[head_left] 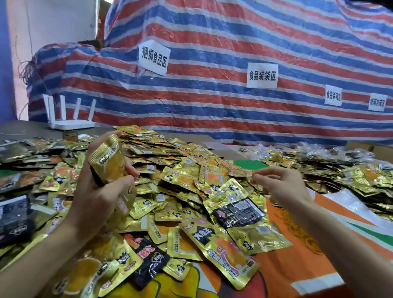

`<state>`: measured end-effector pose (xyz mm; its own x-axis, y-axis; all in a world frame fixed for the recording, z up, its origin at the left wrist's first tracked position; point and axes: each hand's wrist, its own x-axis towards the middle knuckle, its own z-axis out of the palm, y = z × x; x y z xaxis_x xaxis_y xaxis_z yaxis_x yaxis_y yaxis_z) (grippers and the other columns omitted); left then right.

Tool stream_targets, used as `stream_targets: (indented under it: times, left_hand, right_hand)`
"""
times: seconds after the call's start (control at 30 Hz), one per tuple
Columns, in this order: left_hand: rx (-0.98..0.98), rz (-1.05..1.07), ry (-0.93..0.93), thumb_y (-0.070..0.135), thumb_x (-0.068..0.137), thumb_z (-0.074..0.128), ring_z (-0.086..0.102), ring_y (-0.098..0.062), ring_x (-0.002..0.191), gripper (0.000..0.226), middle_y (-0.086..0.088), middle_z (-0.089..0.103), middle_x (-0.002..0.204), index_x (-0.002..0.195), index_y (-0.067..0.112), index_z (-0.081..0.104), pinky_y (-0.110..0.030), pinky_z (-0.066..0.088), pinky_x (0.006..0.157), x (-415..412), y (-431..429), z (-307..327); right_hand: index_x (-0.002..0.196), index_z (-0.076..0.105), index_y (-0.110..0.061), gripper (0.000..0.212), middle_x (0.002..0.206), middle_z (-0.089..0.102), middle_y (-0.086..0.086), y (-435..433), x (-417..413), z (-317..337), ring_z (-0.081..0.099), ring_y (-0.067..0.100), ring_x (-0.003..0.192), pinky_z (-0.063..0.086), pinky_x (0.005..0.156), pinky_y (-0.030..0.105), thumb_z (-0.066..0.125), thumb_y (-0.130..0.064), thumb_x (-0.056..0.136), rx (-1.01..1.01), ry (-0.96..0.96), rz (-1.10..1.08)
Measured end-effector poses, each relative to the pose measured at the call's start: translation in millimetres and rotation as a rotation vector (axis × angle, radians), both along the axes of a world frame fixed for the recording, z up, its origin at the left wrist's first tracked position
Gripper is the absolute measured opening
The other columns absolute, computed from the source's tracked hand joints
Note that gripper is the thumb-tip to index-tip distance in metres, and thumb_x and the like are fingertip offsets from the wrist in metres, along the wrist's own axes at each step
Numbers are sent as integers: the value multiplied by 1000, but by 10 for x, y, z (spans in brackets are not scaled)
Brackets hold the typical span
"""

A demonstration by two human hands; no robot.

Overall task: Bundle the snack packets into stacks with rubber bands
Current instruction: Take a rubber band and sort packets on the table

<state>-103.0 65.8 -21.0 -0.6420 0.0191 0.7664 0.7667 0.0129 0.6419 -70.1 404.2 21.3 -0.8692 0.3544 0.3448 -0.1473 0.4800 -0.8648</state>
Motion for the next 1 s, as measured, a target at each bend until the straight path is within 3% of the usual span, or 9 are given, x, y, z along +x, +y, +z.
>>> stream_targets:
  times: [0.1, 0.23, 0.3, 0.37, 0.57, 0.7, 0.8, 0.9, 1.0]
  left_hand:
    - [105, -112, -195, 5, 69, 58, 63, -32, 80, 25, -18, 66, 83, 91, 3, 68, -47, 53, 78, 35, -27, 45]
    - [223, -246, -494, 6, 65, 63, 61, -35, 83, 40, -22, 69, 85, 102, 11, 78, -47, 49, 81, 21, -71, 75]
    - [235, -269, -614, 4, 70, 59, 64, -32, 77, 37, -21, 69, 82, 101, 6, 79, -41, 51, 77, 12, -90, 100]
    - [233, -225, -702, -3, 77, 57, 67, -22, 63, 24, -15, 71, 71, 75, 4, 80, -28, 54, 61, -8, -117, 118]
    - [125, -56, -745, -6, 80, 60, 63, -3, 47, 9, -3, 70, 59, 85, -12, 66, -14, 45, 41, -58, -148, 106]
    - [75, 14, -800, 0, 78, 66, 63, -12, 67, 22, -2, 69, 67, 99, -8, 64, -26, 41, 61, -83, -141, 95]
    - [136, 12, -829, -3, 81, 64, 67, -11, 67, 40, -10, 74, 79, 119, -12, 54, -20, 43, 51, -72, -133, 85]
    - [154, -47, -832, -12, 83, 58, 64, -7, 44, 14, -5, 68, 54, 96, -15, 58, -15, 44, 36, -15, -109, 140]
    - [292, -287, -944, -9, 82, 51, 68, -23, 56, 13, -18, 66, 73, 84, -9, 64, -27, 55, 50, -33, -160, 165]
  right_hand:
    - [93, 75, -19, 5, 84, 78, -3, -552, -89, -8, 59, 7, 65, 45, 54, 20, 72, -16, 91, -77, 26, 217]
    - [86, 75, -25, 6, 80, 77, -7, -1330, -273, -55, 64, -3, 62, 47, 52, 13, 74, -21, 90, -112, 70, 444]
    - [85, 75, -24, 7, 77, 76, -8, -1643, -373, -101, 64, -4, 61, 47, 52, 12, 75, -19, 89, -167, 84, 500]
    - [83, 77, -23, 8, 75, 76, -9, -1854, -459, -157, 62, -5, 59, 46, 53, 13, 76, -17, 88, -241, 90, 528]
    - [77, 77, -28, 11, 81, 77, -10, -2008, -580, -341, 70, 0, 76, 51, 67, 21, 78, -22, 87, -203, 115, 490]
    - [73, 76, -28, 11, 77, 76, -12, -1971, -581, -386, 69, 1, 74, 48, 60, 10, 81, -23, 82, -127, 166, 490]
    - [74, 78, -24, 8, 77, 75, -8, -1967, -563, -386, 68, 2, 69, 49, 61, 15, 84, -25, 79, -92, 143, 502]
    - [68, 79, -22, 11, 69, 71, -5, -1920, -556, -382, 59, 1, 60, 42, 59, 20, 85, -22, 77, -171, 106, 521]
    - [70, 77, -15, 15, 72, 64, 4, -1853, -551, -377, 54, 10, 62, 39, 54, 22, 76, -11, 84, -258, 6, 538]
